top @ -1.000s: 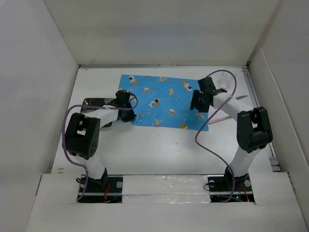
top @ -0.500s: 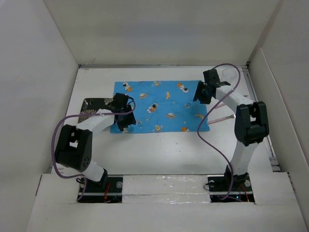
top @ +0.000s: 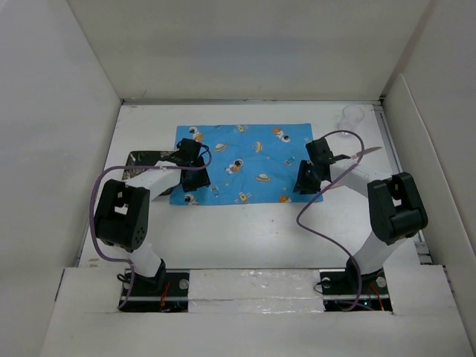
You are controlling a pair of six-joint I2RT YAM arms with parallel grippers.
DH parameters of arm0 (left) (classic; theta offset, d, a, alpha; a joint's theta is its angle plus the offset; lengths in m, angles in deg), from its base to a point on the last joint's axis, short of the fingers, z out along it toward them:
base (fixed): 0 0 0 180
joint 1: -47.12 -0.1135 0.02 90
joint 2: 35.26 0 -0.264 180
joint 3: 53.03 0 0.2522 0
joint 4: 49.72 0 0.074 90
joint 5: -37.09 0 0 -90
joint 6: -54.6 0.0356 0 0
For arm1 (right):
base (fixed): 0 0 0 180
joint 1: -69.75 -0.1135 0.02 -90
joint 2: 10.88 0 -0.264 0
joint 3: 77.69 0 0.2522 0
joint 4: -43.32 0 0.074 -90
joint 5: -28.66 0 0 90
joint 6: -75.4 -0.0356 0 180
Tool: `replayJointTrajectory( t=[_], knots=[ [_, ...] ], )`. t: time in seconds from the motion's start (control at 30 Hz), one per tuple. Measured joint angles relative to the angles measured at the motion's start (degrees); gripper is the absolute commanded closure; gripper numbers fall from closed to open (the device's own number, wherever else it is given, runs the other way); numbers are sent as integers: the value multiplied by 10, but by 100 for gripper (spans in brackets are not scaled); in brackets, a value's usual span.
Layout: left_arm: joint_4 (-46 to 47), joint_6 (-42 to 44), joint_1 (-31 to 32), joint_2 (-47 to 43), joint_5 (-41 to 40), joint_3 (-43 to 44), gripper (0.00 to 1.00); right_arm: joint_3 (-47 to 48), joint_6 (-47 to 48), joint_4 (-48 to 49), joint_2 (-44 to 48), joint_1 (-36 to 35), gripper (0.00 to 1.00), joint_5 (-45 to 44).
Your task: Set the dinner table for one person
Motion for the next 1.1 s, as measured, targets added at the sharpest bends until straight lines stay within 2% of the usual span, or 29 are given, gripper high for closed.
replayJointTrajectory(
  t=[0.1, 0.53, 0.8, 0.83, 0.9, 0.97, 1.0, 1.03, 1.1],
  knots=[
    [6, 2, 0, 6, 15, -21, 58, -16, -5, 11, 15, -2, 53, 4],
    [29, 9, 0, -12, 25, -47, 58, -73, -31, 14, 67, -16, 53, 23],
    [-29, 15, 0, -31, 13, -23, 56, -50, -31, -31, 78, -19, 50, 8],
    [-38, 15, 0, -39, 8, -10, 56, -31, -31, -37, 85, -23, 53, 8],
    [-50, 14, 0, -60, -3, 23, 58, 2, -23, -49, 94, -35, 74, 5],
    [-47, 6, -6, -87, -13, 56, 68, 42, -16, -46, 104, -54, 100, 10],
    [-41, -1, -10, -104, -15, 66, 89, 60, -12, -40, 110, -64, 100, 17],
    [-30, -10, -18, -123, -17, 69, 100, 74, -11, -31, 115, -74, 100, 25],
    [-19, -28, -46, -163, -15, 64, 100, 91, -10, -1, 122, -93, 100, 43]
  ],
)
